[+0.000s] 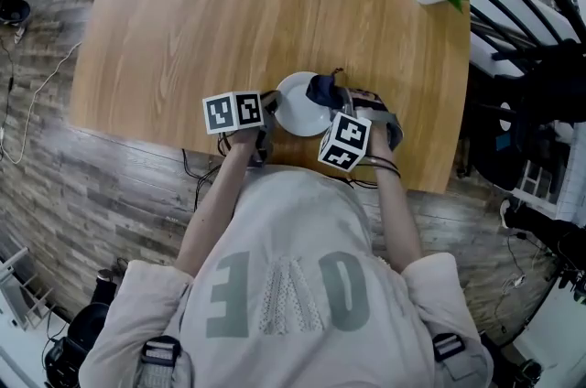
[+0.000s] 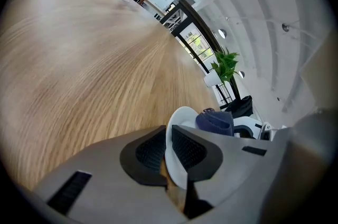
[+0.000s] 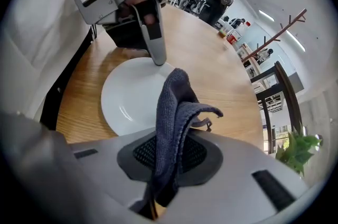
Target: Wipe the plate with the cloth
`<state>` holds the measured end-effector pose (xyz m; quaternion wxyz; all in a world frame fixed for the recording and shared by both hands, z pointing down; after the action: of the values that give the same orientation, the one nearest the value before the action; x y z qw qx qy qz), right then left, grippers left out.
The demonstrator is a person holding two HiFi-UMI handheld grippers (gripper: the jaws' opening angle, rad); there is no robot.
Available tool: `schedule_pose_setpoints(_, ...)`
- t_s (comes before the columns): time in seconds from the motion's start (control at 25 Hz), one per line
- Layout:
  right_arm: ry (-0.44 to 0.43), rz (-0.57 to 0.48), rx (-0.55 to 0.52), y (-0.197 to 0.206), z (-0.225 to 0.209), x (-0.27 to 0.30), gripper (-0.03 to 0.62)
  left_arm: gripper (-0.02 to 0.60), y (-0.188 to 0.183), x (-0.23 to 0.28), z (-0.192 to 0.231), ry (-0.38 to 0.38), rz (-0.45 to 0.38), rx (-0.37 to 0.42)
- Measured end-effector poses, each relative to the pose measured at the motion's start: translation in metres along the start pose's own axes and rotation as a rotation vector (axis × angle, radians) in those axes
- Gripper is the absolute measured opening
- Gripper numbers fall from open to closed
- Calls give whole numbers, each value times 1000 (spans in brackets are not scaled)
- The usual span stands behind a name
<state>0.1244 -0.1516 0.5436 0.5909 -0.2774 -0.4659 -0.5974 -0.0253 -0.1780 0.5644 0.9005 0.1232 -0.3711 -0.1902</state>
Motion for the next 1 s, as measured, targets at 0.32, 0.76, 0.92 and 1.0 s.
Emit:
schedule_pose_setpoints(0.32,-114,-32,41,1,45,-21,57,43,0,-2,0,-12,-12,11)
schedule_pose_setpoints(0.76,-84,-65,69,-10,20,-28,57,43,-1,0,-3,-12,-10,21)
schedule_pose_setpoints(0.92,-27,-70,90,-20,-20,-2,57,43,-5,0,-1,-23,-36,-9)
schedule_pose_setpoints(1.0,-8,-46,76,-20,-32,12,57,43,-8,3,-1,-26,-50,-30)
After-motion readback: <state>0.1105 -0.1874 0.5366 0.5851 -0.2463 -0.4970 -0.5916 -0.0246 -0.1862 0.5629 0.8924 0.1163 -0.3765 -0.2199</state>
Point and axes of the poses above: the fingertips, and each gripper's own axes: x forward along the fingers, z to its left, y out of its underside, the point moved 4 cm from there along -x, backward along the fingers, and after that the axes turned 4 degrees about -z, right-handed, at the moved point
